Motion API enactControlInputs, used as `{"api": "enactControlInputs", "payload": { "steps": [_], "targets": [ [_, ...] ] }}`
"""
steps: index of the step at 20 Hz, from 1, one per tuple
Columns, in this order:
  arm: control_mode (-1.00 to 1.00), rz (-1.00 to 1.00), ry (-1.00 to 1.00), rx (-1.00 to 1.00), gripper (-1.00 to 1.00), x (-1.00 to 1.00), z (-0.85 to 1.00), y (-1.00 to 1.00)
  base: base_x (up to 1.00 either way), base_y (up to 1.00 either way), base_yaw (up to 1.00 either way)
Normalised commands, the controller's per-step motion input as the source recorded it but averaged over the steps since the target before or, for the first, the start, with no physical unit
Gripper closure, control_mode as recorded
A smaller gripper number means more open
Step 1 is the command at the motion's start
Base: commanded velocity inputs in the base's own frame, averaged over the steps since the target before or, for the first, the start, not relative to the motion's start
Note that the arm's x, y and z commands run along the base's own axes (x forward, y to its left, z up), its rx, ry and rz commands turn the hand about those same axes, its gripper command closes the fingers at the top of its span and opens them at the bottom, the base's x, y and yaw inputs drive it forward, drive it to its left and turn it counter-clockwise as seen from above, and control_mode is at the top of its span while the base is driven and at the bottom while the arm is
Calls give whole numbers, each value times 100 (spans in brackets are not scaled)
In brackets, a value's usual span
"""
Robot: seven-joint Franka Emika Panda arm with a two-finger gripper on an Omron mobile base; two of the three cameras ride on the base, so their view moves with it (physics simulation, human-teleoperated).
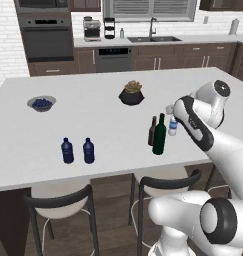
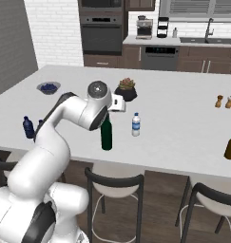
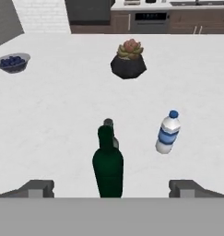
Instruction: Move the plastic bottles in the middle to the plastics group, and the glass bottles in the middle to the glass group.
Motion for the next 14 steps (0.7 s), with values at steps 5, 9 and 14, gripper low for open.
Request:
{"api": "enactControlInputs", "payload": {
  "steps": [5, 9, 14],
  "targets": [
    [-100, 0, 0, 0, -100, 39, 0, 0, 0, 0, 0],
    [-100, 0, 0, -1, -100, 0, 0, 2, 0, 0, 0],
    [-100, 0, 0, -7, -100, 15, -17, 29, 0, 0, 0]
  ]
}}
